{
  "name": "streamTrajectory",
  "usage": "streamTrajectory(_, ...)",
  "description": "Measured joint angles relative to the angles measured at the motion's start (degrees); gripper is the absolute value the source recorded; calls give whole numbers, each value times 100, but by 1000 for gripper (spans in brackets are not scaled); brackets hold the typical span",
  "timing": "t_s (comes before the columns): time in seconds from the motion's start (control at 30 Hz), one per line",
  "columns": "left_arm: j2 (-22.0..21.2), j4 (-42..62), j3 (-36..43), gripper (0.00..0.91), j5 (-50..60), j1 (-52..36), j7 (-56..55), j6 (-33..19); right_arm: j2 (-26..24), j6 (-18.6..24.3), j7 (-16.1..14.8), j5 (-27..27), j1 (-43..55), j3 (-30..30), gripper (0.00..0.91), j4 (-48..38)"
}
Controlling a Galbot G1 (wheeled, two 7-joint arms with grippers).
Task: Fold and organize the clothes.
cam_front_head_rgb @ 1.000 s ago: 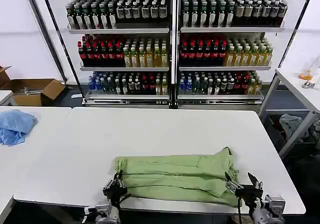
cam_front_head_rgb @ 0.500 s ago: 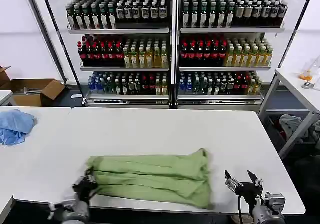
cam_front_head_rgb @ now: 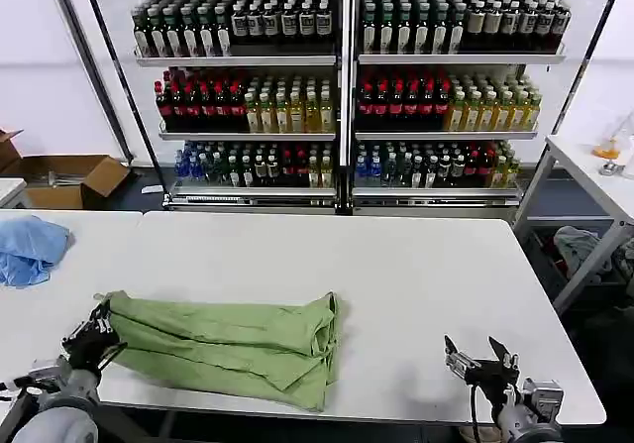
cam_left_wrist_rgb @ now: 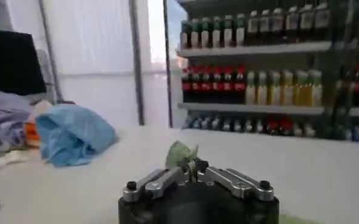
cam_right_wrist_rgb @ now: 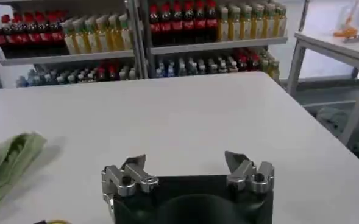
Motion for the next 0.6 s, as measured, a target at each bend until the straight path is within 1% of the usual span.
streamTrajectory(0.1,-76,-356,153,20,-371,8,159,63,-2,4,0,0,-20,21,907,-7)
streamTrajectory(0.3,-293,-914,703,20,-1053,-70,419,98,-15,16,-3,2,-63,72,907,-46)
streamTrajectory(0.6,-644,-1003,1840,20,-1346,-326,659,73,-18,32,-6,3,-10,73,907,-159)
